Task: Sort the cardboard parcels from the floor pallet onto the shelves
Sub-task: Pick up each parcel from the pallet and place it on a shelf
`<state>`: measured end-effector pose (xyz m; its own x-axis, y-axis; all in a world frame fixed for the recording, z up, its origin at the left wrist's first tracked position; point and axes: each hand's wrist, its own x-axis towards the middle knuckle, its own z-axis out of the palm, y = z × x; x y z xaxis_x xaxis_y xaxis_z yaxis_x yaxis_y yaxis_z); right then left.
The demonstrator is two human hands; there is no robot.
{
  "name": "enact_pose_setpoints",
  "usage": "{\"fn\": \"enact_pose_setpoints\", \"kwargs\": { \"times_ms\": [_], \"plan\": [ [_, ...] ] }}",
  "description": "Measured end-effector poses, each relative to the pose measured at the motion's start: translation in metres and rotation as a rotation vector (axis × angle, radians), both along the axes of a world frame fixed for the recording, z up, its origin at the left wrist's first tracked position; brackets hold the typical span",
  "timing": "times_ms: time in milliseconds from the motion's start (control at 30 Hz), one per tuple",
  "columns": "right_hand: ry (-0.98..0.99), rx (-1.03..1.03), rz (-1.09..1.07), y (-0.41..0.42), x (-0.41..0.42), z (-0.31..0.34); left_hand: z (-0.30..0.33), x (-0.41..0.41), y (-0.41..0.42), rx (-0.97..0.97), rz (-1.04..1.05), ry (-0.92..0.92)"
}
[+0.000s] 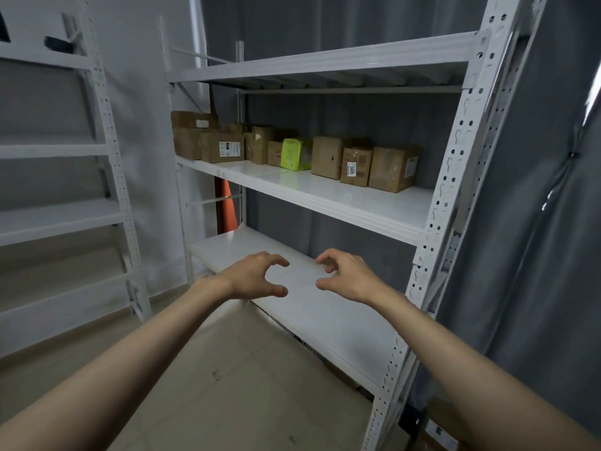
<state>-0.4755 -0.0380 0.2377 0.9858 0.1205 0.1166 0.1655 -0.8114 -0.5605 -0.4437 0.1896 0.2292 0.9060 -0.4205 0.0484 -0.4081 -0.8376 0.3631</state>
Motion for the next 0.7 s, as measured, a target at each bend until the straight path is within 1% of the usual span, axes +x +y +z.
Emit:
{"fn": "enact_pose_setpoints", "kwargs": {
  "times_ms": [133, 233, 367, 533, 700],
  "plan": [
    [-0.084, 0.003, -0.044, -0.011, 0.062, 0.018, 0.014, 0.056, -0.003, -0.033, -0.033, -0.017],
    [-0.146, 0.06, -0.1, -0.024, 0.112, 0.026, 0.034, 0.107, -0.018, -0.025, -0.069, -0.077],
    [-0.182, 0.119, -0.16, -0.041, 0.171, 0.037, 0.056, 0.173, -0.047, -0.034, -0.129, -0.114],
    [-0.224, 0.103, -0.248, -0.064, 0.229, 0.05, 0.067, 0.242, -0.078, -0.1, -0.218, -0.136],
    [-0.211, 0.072, -0.337, -0.091, 0.268, 0.056, 0.073, 0.297, -0.109, -0.137, -0.277, -0.133]
  ]
}}
